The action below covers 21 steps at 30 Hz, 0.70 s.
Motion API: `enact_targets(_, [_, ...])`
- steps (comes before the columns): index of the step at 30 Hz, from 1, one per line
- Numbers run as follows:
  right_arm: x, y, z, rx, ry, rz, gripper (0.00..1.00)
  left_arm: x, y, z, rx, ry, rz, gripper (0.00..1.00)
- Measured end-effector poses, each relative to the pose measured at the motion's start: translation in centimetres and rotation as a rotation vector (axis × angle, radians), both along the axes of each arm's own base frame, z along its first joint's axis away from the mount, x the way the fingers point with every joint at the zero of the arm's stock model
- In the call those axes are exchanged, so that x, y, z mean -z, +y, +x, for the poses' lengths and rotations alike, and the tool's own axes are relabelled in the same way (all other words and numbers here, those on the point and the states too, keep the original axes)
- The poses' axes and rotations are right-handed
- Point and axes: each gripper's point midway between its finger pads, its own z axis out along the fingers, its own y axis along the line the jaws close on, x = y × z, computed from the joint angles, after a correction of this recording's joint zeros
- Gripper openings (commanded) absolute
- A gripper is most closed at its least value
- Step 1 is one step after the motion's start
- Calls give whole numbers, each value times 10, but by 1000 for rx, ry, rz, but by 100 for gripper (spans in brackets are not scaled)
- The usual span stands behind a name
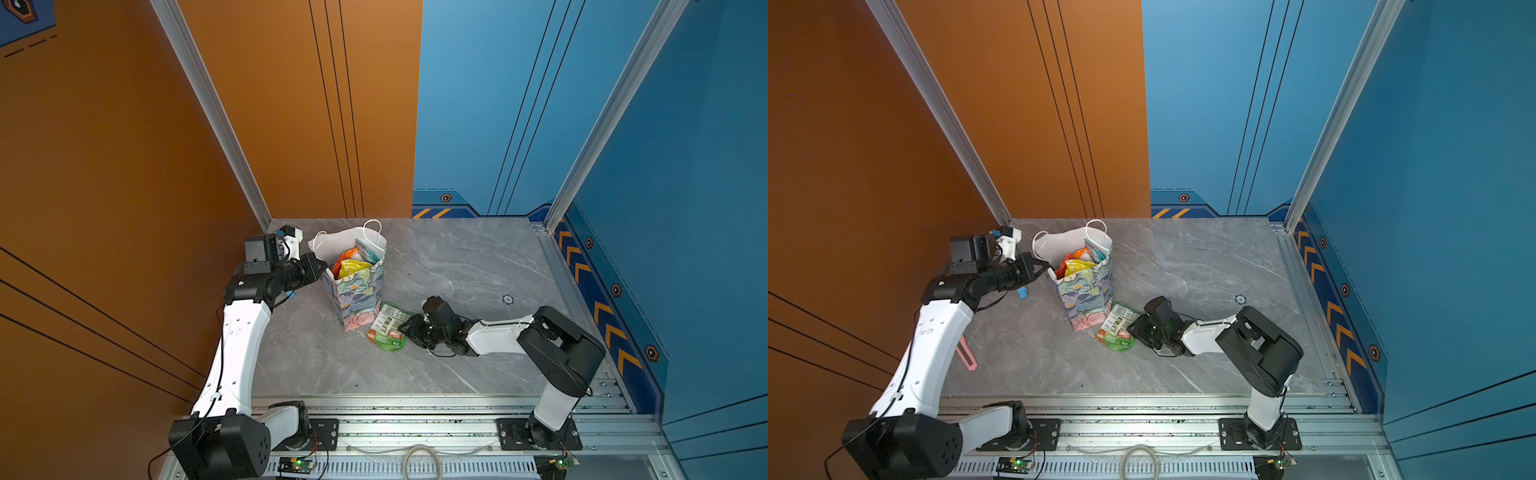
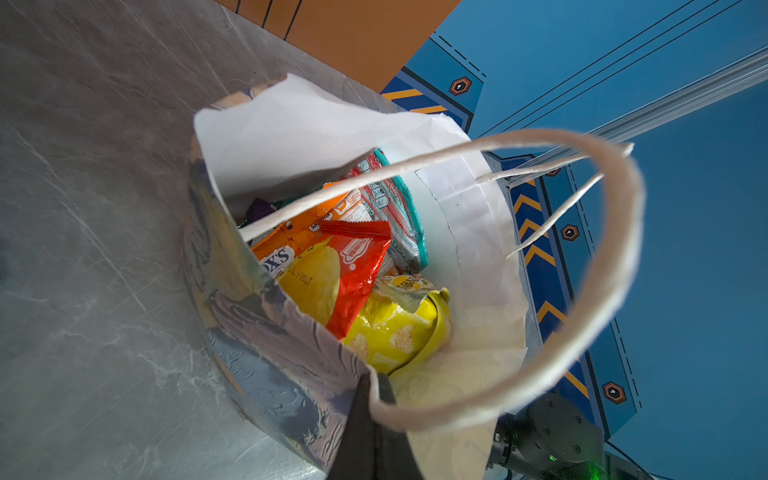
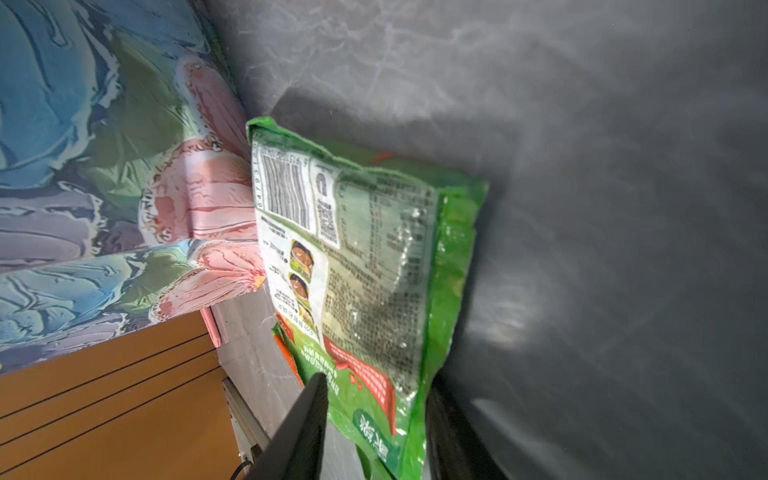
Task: Place the snacks into the paper bag
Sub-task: 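Lower the right gripper onto the green pack and close on it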
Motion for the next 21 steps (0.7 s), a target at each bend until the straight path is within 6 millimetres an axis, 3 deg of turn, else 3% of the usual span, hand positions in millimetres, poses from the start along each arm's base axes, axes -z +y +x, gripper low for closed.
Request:
enact_targets(12, [-1, 12, 4, -24, -28, 57, 37, 0, 0, 0, 0, 0, 0, 0])
enact_targets(21, [5, 17, 10, -19, -20, 54, 16, 0, 0, 0, 0, 0, 0, 0])
